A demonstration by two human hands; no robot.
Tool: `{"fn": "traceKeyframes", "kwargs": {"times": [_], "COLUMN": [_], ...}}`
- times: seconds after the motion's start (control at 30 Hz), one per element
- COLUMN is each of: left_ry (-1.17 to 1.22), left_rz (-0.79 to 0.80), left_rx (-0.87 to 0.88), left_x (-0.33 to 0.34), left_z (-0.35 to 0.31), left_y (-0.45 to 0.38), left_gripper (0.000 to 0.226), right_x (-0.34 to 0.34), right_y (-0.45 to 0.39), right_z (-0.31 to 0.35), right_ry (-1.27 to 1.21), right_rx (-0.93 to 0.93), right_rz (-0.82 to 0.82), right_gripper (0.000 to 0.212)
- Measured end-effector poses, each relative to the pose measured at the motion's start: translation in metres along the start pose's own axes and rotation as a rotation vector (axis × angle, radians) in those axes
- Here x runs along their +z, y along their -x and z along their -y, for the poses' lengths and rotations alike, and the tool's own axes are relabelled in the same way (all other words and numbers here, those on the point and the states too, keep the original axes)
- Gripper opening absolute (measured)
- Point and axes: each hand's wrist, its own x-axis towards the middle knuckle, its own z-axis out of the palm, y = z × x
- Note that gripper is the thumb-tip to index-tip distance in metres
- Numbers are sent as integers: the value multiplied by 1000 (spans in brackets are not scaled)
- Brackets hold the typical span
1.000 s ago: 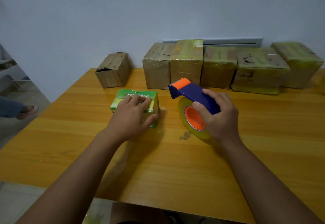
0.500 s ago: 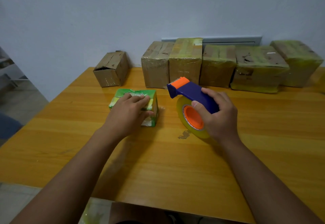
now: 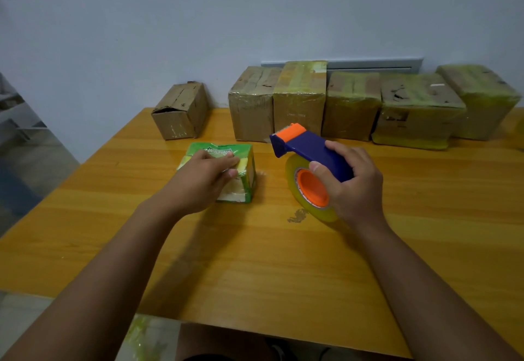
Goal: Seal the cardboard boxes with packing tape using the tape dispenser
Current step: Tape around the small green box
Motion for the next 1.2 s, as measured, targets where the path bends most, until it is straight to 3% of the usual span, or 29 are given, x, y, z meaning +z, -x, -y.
{"fn": "traceKeyframes", "kwargs": {"times": [0.23, 0.47, 0.63, 0.83, 1.03, 1.13, 1.2], "left_ry": [-90, -1, 18, -32, -198, -267, -191], "left_rz": [-24, -196, -201, -261, -194, -282, -286], "left_rx": [32, -37, -83, 8, -145, -177, -124], "left_x": [7, 17, 19, 20, 21, 28, 28], "left_z": [4, -1, -3, -10, -24, -36, -36], "left_y": [-1, -1, -2, 0, -5, -12, -12], "left_gripper": [58, 56, 63, 43, 64, 41, 28], "right_x": [1, 1, 0, 0, 0, 0, -1], "right_y": [-1, -1, -1, -1, 0, 0, 0], "right_z": [-1, -2, -2, -2, -2, -1, -1], "right_ry": [7, 11, -3, 3, 3, 6, 3], "right_rx": [-3, -2, 0, 4, 3, 4, 2], "right_rz": [-3, 2, 0, 1, 0, -1, -3], "right_gripper": [59, 63, 62, 59, 57, 57, 57]}}
